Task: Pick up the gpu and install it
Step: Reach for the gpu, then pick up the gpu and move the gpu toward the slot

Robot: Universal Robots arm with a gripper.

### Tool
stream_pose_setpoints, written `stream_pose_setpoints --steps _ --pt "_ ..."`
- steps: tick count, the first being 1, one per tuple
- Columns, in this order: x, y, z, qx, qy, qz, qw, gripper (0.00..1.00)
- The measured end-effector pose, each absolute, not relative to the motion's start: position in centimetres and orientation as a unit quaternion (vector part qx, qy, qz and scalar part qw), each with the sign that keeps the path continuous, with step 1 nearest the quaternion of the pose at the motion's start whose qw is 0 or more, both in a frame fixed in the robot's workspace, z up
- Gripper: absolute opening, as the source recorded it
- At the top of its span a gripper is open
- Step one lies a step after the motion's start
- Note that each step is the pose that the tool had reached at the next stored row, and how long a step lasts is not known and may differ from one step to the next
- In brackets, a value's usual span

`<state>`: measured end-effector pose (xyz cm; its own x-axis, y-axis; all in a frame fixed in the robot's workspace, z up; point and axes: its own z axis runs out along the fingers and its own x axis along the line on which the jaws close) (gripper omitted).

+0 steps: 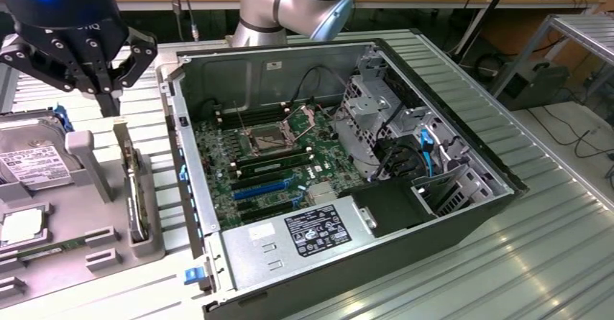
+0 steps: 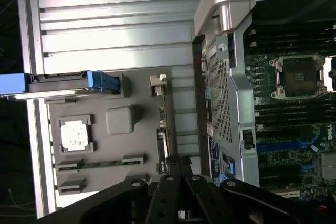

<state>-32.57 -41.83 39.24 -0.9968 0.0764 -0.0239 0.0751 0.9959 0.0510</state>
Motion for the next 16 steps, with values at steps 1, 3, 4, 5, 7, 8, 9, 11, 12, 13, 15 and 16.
stream_pose_setpoints --steps 1,3,4,5,7,8,9,11,12,13,15,16 --pt "-32.69 -41.87 39.24 0.038 0.999 0.025 0.013 0.11" --pt "-32.80 -41.95 39.24 0.038 0.999 0.025 0.013 0.11" --pt "-32.80 -41.95 39.24 0.038 0.999 0.025 0.013 0.11" --pt "-32.80 -41.95 39.24 0.038 0.999 0.025 0.013 0.11" --pt "-32.80 -41.95 39.24 0.038 0.999 0.025 0.013 0.11" --pt "-32.80 -41.95 39.24 0.038 0.999 0.025 0.013 0.11" --pt "-32.80 -41.95 39.24 0.038 0.999 0.025 0.013 0.11" --pt "-32.80 -41.95 39.24 0.038 0.999 0.025 0.013 0.11" --pt "-32.80 -41.95 39.24 0.038 0.999 0.025 0.013 0.11" --pt "-32.80 -41.95 39.24 0.038 0.999 0.025 0.013 0.11" --pt "-32.80 -41.95 39.24 0.038 0.999 0.025 0.013 0.11" --pt "-32.80 -41.95 39.24 0.038 0.999 0.025 0.013 0.11"
